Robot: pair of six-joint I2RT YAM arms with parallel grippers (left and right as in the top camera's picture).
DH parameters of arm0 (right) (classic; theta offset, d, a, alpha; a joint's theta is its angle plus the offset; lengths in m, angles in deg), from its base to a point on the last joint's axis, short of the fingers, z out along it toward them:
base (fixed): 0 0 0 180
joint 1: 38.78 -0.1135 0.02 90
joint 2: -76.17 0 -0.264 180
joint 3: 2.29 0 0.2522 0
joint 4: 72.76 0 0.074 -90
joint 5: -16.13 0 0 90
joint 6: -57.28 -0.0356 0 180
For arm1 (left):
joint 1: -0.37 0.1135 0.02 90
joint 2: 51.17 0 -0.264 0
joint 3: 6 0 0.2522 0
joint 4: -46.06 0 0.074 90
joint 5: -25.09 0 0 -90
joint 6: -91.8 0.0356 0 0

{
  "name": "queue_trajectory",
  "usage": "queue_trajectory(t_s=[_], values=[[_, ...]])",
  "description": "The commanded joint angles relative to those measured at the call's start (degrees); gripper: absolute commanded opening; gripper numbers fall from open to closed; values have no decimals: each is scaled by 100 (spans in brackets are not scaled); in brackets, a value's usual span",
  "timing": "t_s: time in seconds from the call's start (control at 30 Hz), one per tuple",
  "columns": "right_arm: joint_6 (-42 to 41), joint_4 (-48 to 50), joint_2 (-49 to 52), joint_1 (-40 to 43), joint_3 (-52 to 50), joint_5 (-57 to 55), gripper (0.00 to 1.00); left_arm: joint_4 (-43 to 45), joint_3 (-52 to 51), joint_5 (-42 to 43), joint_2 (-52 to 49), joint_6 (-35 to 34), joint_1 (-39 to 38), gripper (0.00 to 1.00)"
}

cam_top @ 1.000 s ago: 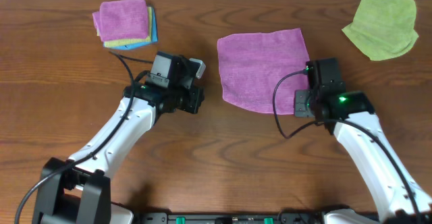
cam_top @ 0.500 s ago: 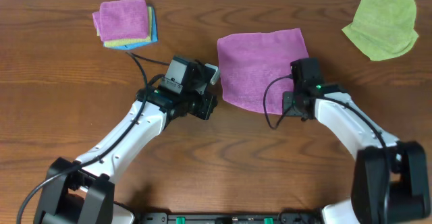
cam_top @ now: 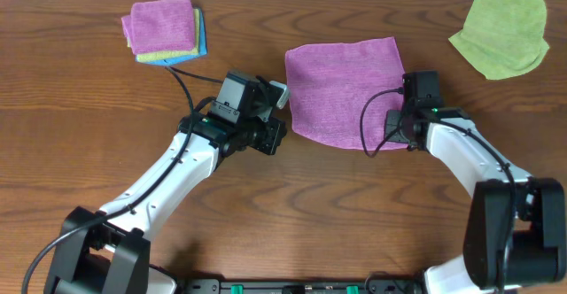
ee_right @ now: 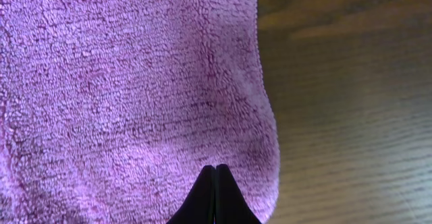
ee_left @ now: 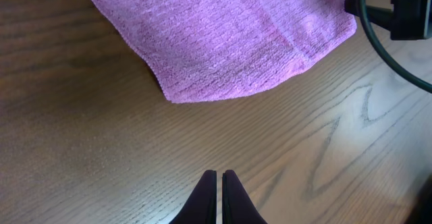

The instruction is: Fold the cloth

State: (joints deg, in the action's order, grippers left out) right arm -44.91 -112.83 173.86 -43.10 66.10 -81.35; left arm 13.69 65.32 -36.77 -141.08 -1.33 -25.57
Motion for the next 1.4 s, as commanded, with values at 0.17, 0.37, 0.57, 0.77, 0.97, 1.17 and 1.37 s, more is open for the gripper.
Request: queue_trajectory(t_s=[0.17, 0.37, 0.57, 0.77, 0.97, 1.17, 1.37], values=[[107, 90, 619, 24, -17, 92, 1, 70, 26, 42, -24, -35, -2, 6], [-116, -192, 723, 15, -17, 299, 2, 70, 26, 39, -24, -33, -2, 6], [-632, -979, 723, -146, -17, 577, 1, 90, 24, -22, -24, -31, 2, 6], [-798, -1460, 723, -616, -17, 623, 1, 131, 26, -57, -24, -31, 2, 6], [-861, -1458, 721, -901, -17, 431, 1, 66, 22, -885, -170, -24, 35, 6], [-859, -1467, 721, -894, -17, 431, 1, 553, 24, -678, -984, -9, 254, 6], [-855, -1539, 721, -894, -17, 428, 1, 1191, 24, -275, -1464, -28, 328, 6]])
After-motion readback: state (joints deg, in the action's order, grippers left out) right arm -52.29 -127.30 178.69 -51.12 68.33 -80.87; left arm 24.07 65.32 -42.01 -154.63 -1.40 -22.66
